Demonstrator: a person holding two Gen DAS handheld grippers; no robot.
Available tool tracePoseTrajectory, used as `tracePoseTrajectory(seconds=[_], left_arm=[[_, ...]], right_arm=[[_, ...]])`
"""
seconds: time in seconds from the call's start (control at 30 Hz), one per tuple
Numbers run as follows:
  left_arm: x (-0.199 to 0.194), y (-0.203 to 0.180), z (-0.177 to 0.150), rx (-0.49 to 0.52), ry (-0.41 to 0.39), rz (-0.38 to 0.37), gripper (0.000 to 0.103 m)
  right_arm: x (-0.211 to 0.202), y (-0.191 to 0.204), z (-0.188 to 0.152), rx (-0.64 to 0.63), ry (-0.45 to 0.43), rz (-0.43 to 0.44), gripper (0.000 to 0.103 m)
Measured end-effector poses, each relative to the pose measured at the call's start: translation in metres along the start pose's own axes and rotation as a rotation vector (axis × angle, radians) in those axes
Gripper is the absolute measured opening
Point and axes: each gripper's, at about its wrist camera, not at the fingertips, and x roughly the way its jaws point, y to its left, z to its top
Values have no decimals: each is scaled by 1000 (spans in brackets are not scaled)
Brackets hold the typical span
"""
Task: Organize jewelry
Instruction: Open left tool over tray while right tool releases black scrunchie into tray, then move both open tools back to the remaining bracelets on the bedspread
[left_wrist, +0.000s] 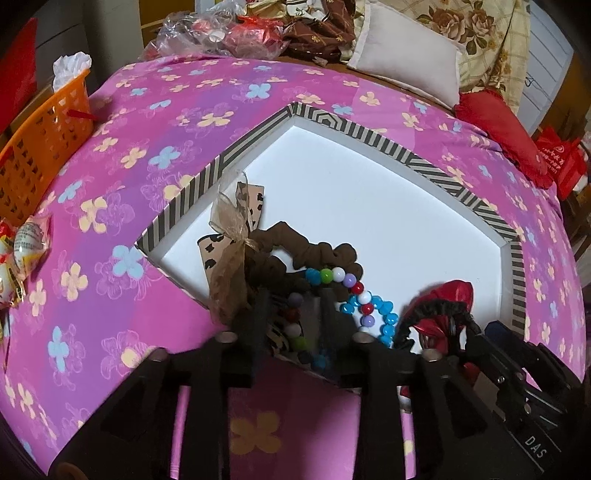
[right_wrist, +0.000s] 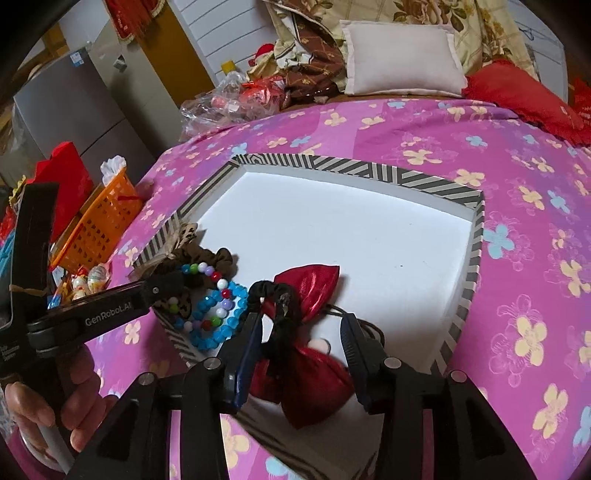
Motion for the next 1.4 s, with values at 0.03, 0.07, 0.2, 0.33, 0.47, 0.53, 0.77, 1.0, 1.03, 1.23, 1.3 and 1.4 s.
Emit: tracePoseTrajectory(seconds=[0.03,0.07,0.2,0.33,0.47,0.53,0.77,1.0,1.03,1.23,1.3,1.4], left_arm=[[-2,0,-1,1,-4,-4,41],[-4,0,-2,3,-9,-7,46],[-18,-4,-7,28,-42,13,54],[-34,-7,-16,51,-79,25,57],[-50,-6,-25,61,-107,33,57],[-57,-5,-31,60,-117,30,57],[-80,1,-56,63,-149,37,57],[-95,3,-85,80,-166,52,57],[-97,3,-89,80,-167,51,57],[-109,5,-110,81,-179,58,57],[-111,5,-118,82,-179,60,57],[-113,5,-129,87,-173,64,57]], right_arm=[[-2,1,-1,-2,-3,-2,42],[-5,2,-3,-5,-6,-5,42],[-18,5,-8,-17,-27,-26,42],[-30,7,-14,-22,-42,-40,42],[-41,13,-22,-35,-51,-53,43],[-47,17,-27,-42,-56,-56,46],[-63,32,-47,-82,-71,-66,60],[-75,42,-69,-97,-69,-63,60],[-77,43,-72,-99,-69,-66,60],[-83,46,-90,-113,-59,-75,60],[-86,48,-96,-115,-57,-76,60],[-90,50,-106,-120,-53,-79,60]])
